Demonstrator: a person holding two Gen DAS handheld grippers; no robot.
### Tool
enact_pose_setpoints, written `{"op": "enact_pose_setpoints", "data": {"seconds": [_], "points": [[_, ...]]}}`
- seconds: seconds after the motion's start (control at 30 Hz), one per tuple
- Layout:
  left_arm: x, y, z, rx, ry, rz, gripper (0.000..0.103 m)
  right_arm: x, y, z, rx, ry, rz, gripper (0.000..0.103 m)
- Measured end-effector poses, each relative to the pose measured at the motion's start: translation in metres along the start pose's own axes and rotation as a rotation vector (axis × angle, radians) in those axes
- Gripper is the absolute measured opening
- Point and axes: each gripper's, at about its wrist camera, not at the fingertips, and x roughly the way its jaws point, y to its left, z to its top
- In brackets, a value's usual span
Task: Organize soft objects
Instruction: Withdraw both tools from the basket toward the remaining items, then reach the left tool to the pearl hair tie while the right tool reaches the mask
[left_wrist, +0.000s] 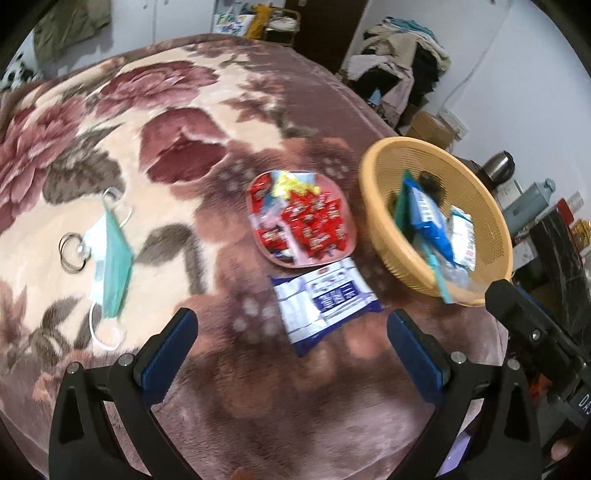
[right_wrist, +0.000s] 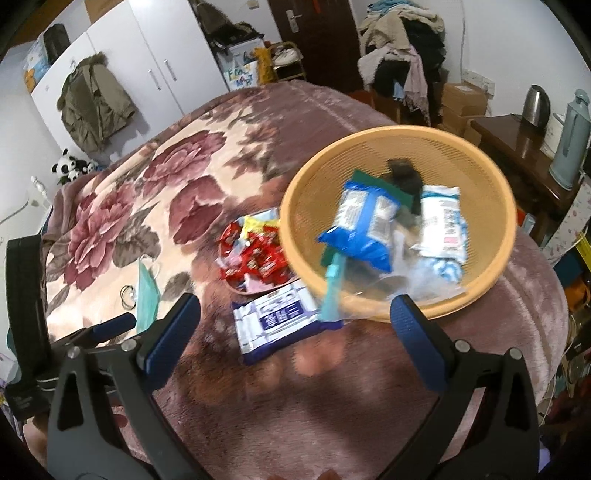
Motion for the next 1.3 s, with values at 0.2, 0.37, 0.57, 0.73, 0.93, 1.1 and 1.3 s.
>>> {"op": "enact_pose_setpoints", "data": {"seconds": [0.2, 0.37, 0.57, 0.73, 0.93, 1.1, 1.3], "points": [[0.001, 0.049, -0.01, -0.082, 0.002, -0.001, 0.102, 0.019, 0.031, -0.007, -0.063, 0.038, 0.001, 0.103], [-0.002, 0.087, -0.017, -0.147, 0.001, 0.02, 0.102, 0.035, 0.055, -0.012, -0.096, 0.069, 0.015, 0.103], [-0.002, 0.136, -0.028, -0.216, 0.004, 0.055, 0.102, 0.055, 0.087, -0.02, -0.149, 0.107, 0.037, 0.103], [-0.002, 0.176, -0.037, -0.283, 0.004, 0.084, 0.102, 0.074, 0.109, -0.027, -0.181, 0.148, 0.05, 0.103], [-0.003, 0.22, -0.044, -0.35, -0.003, 0.119, 0.102, 0.1, 0.143, -0.034, -0.234, 0.196, 0.069, 0.103], [-0.002, 0.253, -0.045, -0.401, -0.01, 0.15, 0.102, 0.12, 0.176, -0.037, -0.303, 0.226, 0.097, 0.103], [-0.003, 0.286, -0.049, -0.439, -0.019, 0.193, 0.102, 0.146, 0.213, -0.041, -0.389, 0.264, 0.117, 0.103]]}}
